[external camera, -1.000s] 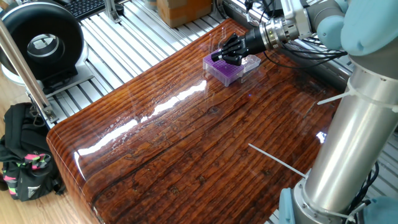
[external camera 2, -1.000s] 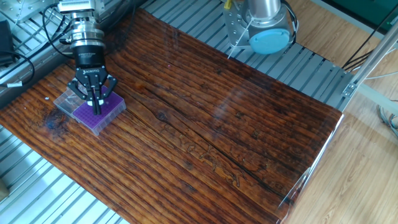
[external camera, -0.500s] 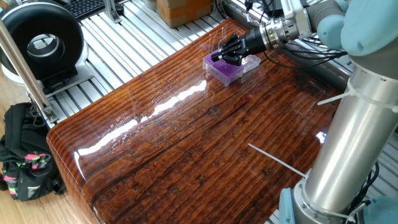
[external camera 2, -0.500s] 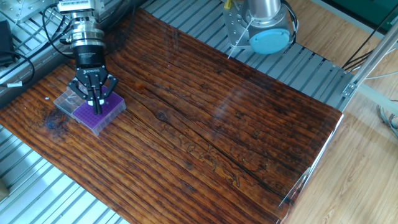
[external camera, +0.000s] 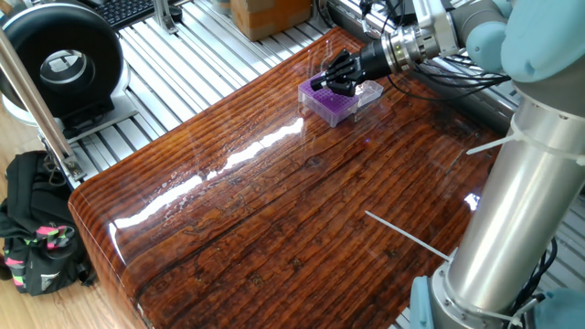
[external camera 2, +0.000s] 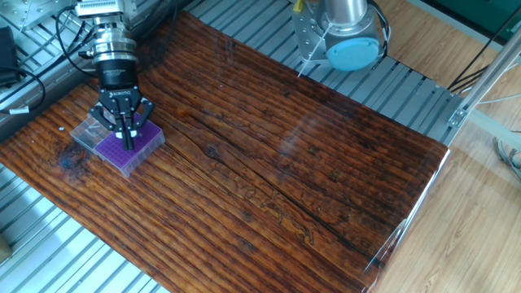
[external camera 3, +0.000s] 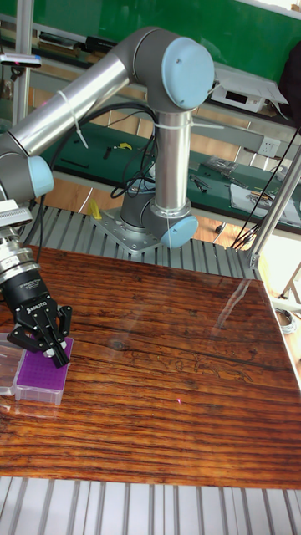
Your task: Insert a small pipette tip into the holder for small pipette tips
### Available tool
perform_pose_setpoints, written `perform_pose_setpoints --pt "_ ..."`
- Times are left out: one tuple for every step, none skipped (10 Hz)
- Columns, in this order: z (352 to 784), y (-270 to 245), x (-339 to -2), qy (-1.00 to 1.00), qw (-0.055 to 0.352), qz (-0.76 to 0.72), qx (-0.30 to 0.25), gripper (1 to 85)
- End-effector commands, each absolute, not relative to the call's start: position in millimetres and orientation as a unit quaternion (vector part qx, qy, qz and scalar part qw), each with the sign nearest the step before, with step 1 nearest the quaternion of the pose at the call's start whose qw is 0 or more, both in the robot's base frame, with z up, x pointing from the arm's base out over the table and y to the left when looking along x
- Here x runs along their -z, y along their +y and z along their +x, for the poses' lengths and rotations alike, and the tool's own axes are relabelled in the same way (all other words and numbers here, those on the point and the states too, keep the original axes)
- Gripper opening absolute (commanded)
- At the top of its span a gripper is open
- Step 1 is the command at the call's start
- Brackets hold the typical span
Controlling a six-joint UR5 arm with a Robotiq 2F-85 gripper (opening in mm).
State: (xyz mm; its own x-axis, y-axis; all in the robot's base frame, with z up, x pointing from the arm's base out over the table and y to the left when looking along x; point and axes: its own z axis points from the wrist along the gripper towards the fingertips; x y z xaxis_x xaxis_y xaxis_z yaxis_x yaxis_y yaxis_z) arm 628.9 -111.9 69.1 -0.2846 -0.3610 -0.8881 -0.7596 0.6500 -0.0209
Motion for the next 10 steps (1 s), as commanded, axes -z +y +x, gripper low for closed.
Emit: perform_pose_setpoints --pt "630.8 -118.0 -69.3 0.775 0.477 -0.362 -0.201 1.0" --pt "632.1 -121.2 -67.1 0.777 0.476 -0.365 -0.192 1.0" --pt "632.4 -122.4 -67.1 0.777 0.475 -0.367 -0.189 2.0" --pt "631.7 -124.0 -66.8 0.778 0.473 -0.371 -0.184 3.0" --pt "630.1 -125.0 -66.7 0.779 0.469 -0.374 -0.181 4.3" --pt "627.6 -123.6 -66.8 0.779 0.466 -0.378 -0.184 8.0" --pt "624.6 -121.8 -66.5 0.777 0.462 -0.384 -0.187 11.0" --pt "623.5 -121.1 -67.5 0.774 0.461 -0.391 -0.189 18.7" --pt "623.0 -121.3 -68.5 0.772 0.461 -0.395 -0.190 22.0" --pt "623.2 -121.8 -69.2 0.771 0.461 -0.397 -0.189 24.7"
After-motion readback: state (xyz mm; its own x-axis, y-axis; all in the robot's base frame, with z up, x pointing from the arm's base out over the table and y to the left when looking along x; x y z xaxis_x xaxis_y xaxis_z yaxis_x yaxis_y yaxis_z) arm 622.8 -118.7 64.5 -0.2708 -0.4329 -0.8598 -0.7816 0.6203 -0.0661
